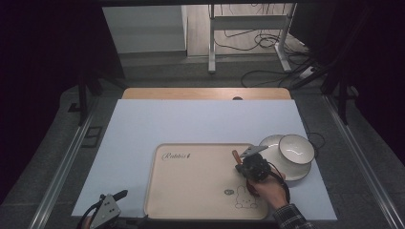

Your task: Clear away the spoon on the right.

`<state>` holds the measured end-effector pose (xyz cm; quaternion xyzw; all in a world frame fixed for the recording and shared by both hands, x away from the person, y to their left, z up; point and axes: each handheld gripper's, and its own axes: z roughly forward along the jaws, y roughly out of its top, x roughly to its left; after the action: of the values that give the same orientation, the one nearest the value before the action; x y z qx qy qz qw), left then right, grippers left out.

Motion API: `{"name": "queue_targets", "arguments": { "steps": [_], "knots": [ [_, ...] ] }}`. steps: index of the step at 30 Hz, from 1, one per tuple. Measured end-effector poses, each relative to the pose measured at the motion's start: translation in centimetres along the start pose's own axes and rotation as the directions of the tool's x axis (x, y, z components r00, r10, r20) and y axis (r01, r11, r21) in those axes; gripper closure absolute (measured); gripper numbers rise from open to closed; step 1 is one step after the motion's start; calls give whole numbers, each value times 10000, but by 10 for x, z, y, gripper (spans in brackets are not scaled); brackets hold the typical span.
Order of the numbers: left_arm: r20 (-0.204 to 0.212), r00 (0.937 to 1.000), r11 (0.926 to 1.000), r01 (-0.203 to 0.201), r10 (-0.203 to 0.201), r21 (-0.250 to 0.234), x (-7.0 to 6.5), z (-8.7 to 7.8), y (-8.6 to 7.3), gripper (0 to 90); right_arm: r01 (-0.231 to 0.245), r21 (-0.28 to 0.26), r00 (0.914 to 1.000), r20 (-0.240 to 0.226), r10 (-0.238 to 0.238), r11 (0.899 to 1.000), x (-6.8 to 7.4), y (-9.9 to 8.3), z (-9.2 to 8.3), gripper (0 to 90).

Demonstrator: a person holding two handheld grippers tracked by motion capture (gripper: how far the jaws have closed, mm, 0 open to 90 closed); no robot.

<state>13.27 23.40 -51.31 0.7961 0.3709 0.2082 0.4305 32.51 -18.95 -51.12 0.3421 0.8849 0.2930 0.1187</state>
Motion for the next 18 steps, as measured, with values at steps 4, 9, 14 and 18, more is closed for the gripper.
{"name": "queue_targets", "arguments": {
  "steps": [4,9,14,18],
  "knots": [
    [8,10000,10000,1,-1,-25,0,0,0,0,-169,-30,9998,115,169,9999,-6,-3,-2,900],
    [-1,10000,10000,-9,9,-35,0,0,0,0,-351,-50,9990,262,352,9994,-12,-6,-5,900],
    [-8,10000,10000,-20,20,-41,0,0,0,0,-434,-26,9982,425,434,9991,-15,-8,-7,900],
    [-7,10000,10000,-31,31,-44,0,-1,0,0,-467,-23,9975,528,468,9989,-17,-9,-8,899]
  ]
}}
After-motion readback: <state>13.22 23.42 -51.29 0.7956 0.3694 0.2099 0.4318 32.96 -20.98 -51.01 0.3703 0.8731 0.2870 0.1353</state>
